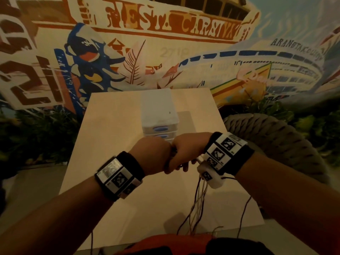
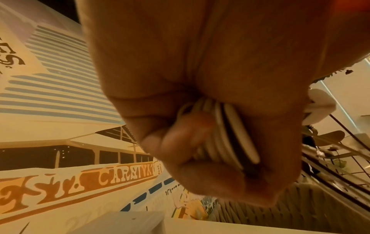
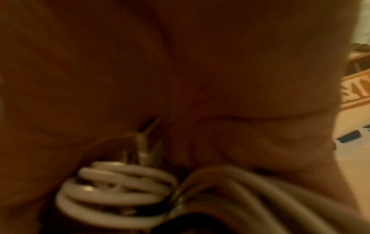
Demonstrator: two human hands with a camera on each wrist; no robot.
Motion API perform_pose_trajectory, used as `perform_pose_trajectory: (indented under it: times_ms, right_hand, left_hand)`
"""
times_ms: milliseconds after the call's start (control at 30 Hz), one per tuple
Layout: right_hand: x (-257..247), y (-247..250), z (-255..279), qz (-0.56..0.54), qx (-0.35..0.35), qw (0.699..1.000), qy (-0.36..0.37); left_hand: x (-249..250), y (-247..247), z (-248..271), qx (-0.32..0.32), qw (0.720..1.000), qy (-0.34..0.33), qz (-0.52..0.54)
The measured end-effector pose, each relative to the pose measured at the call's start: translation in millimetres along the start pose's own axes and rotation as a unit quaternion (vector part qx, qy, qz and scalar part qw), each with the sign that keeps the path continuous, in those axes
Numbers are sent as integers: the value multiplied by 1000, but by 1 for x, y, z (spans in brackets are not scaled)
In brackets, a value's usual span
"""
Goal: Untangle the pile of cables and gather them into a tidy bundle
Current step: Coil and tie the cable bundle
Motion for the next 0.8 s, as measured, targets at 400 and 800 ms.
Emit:
perform_pose_trajectory:
  times_ms: [400, 800]
  right_hand:
    - [-1, -15, -1, 26, 88, 996, 14]
    - [-7, -1, 29, -225, 114, 941, 228]
  left_hand:
    - [-18, -1, -2, 51, 998, 14, 30]
    - [-7, 21, 24, 62, 773, -131, 618]
Point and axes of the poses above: each hand's wrist, its own z-axis away from the middle knuckle, its own y-axis out of the back of the hand, x = y × z, the point moved 3 cm from there along -z, towards the middle knuckle, and after that the axes turned 13 degrees about z, right-handed, at the moved point
